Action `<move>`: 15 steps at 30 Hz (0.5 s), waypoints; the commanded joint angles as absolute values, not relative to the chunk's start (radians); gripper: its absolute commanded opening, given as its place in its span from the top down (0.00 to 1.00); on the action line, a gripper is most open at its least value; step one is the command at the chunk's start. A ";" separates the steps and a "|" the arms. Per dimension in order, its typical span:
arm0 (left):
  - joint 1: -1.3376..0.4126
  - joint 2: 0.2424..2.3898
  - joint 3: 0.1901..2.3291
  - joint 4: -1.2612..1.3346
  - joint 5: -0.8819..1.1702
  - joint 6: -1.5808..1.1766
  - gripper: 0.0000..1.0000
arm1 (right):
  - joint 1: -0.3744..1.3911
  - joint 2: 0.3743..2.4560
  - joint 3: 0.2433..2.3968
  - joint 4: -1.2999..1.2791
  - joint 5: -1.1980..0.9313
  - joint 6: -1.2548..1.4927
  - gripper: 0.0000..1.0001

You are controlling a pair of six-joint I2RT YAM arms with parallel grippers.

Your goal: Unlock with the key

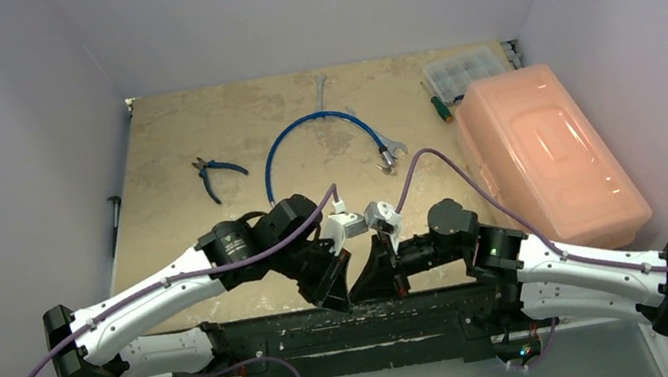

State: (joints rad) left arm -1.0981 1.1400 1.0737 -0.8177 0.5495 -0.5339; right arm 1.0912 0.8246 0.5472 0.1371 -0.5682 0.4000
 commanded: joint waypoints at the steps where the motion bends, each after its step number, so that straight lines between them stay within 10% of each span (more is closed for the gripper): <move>1: -1.101 1.120 1.092 -0.782 0.558 -0.489 1.00 | 1.091 0.815 0.531 0.216 -0.630 0.402 0.96; 5: -1.101 1.111 1.095 -0.781 0.527 -0.484 0.95 | 1.091 0.796 0.514 0.237 -0.658 0.417 1.00; 11: -1.101 1.096 1.117 -0.815 0.418 -0.463 0.51 | 1.091 0.735 0.467 0.270 -0.610 0.445 1.00; 15: -1.101 1.068 1.130 -0.826 0.367 -0.445 0.39 | 1.091 0.694 0.443 0.238 -0.533 0.470 1.00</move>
